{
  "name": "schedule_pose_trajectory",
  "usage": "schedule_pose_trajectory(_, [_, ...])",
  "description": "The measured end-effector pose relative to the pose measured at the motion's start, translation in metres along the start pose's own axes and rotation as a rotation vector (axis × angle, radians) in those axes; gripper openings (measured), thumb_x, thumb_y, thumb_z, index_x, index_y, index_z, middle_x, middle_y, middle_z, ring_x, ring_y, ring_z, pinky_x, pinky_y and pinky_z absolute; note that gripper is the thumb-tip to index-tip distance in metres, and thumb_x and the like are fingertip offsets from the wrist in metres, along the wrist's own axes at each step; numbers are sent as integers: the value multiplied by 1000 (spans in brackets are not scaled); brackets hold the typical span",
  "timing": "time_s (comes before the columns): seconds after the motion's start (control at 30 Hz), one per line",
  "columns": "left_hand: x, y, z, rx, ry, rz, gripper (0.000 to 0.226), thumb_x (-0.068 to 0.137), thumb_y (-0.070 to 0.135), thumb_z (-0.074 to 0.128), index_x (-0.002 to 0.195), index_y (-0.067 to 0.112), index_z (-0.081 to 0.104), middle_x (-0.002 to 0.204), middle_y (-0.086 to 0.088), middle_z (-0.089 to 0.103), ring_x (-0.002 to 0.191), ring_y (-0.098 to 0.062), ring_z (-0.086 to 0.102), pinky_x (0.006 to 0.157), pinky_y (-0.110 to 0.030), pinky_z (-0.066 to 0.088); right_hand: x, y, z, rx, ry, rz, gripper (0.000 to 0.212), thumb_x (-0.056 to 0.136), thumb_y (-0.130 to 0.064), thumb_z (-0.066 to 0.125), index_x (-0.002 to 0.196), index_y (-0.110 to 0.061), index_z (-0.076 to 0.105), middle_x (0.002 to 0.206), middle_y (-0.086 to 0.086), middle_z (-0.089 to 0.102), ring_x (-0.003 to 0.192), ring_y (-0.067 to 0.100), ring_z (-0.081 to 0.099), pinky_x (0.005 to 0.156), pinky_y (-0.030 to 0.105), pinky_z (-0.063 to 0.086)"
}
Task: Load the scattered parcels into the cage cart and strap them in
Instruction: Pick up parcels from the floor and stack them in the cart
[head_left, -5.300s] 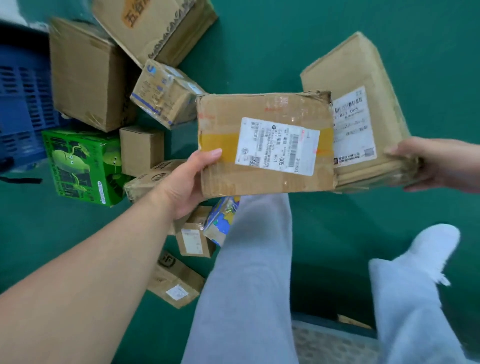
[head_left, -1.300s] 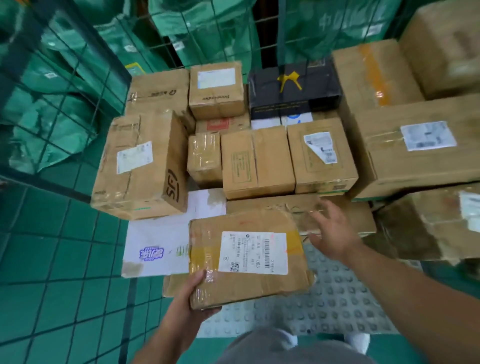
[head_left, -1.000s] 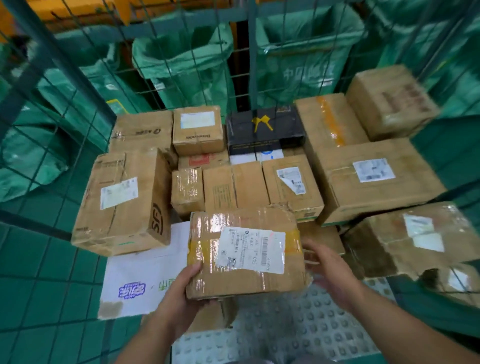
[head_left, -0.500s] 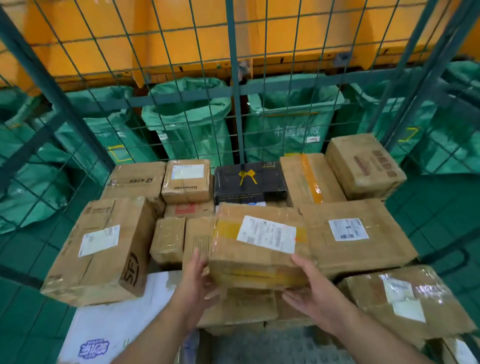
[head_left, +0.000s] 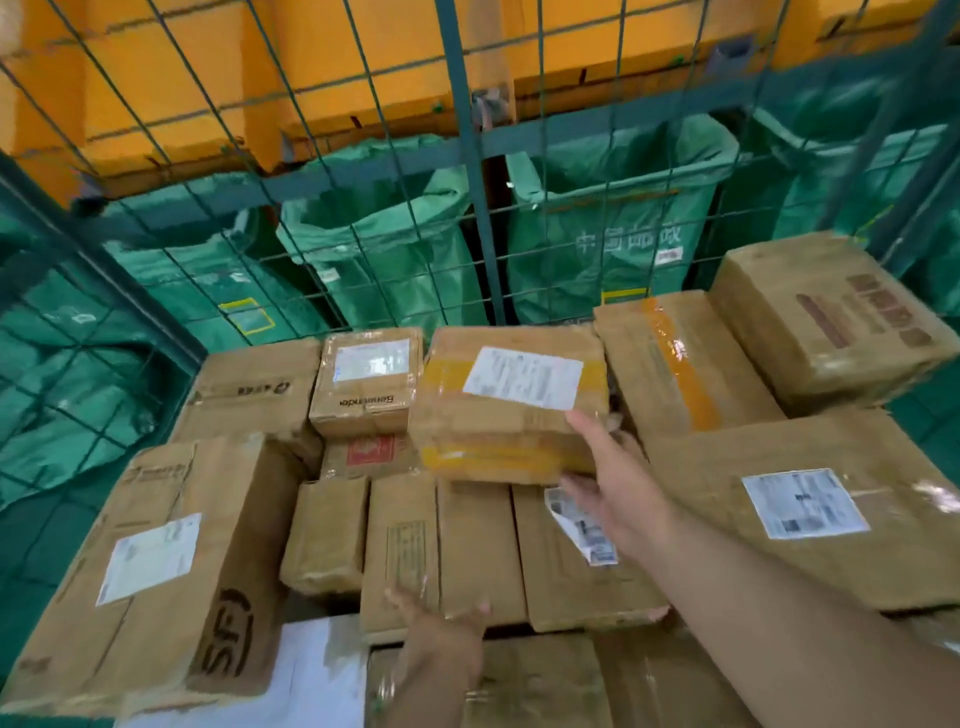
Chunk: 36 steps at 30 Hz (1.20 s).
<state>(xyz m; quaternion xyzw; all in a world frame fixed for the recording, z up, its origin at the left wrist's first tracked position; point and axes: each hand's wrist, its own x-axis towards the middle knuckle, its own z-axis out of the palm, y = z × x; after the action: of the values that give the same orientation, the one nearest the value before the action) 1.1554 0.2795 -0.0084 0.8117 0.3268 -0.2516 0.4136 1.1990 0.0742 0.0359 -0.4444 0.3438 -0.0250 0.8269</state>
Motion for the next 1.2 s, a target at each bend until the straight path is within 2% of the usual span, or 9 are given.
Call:
schedule_pose_trajectory(0.17, [8,-8,-1,62,30,27,113,91,31,74,161,22,-14,157,-18,40,137,-36,47,115,-46,38,65,-13,35,-57,-12,0,79,70,-61,84,135,-27,55,129,-9,64,112,18,67,87,32,58])
schedule_pose_trajectory(0.37, [15,-4,1,21,-29,-8,123,94,32,72,153,27,-36,167,-8,25,150,-32,32,122,-43,23,112,-9,74,-412,258,-203,76,64,-79,69,121,-30,65,120,1,69,107,30,67,90,43,59])
schedule_pose_trajectory(0.5, [23,-8,1,27,-25,-5,123,94,36,72,153,27,-36,166,-6,28,147,-32,38,121,-44,26,138,-7,83,-599,242,-177,72,94,-59,60,157,-35,33,153,5,41,133,30,49,101,39,46])
schedule_pose_trajectory(0.63, [29,-13,4,45,-43,27,120,95,39,70,153,29,-35,168,-4,25,149,-33,35,121,-46,26,156,-19,77,-479,-68,-40,117,79,-58,75,158,-46,-11,167,2,23,149,32,34,119,59,32])
schedule_pose_trajectory(0.73, [34,-24,5,63,2,51,121,93,41,71,156,26,-30,166,-9,29,146,-36,40,119,-47,31,149,-22,69,-417,-44,10,128,78,-44,80,157,-42,-21,170,7,8,152,35,26,122,54,28])
schedule_pose_trajectory(0.8, [40,-28,6,55,12,61,112,91,41,73,162,20,-11,159,-16,39,138,-37,48,110,-45,42,125,-15,58,-476,88,-39,117,84,-36,76,161,-32,-12,170,6,14,150,32,30,118,43,31])
schedule_pose_trajectory(0.9, [50,-25,10,75,-10,65,83,102,41,58,162,13,7,161,-19,33,143,-39,40,87,-29,53,65,20,35,-627,159,-107,74,87,-34,66,154,-30,34,147,6,52,118,24,60,92,36,48])
schedule_pose_trajectory(1.0, [53,-24,9,57,55,24,112,95,45,68,160,20,-20,167,-16,17,152,-38,23,118,-40,35,-7,51,-3,-589,29,-178,53,88,-12,68,137,-29,54,114,1,65,73,8,65,59,23,56])
schedule_pose_trajectory(1.2, [26,-14,-4,108,2,56,128,80,38,85,162,17,-11,165,-20,23,146,-45,32,121,-51,30,-192,108,-93,-673,168,-131,56,88,-7,75,110,-57,65,104,-11,72,76,-11,65,69,8,49])
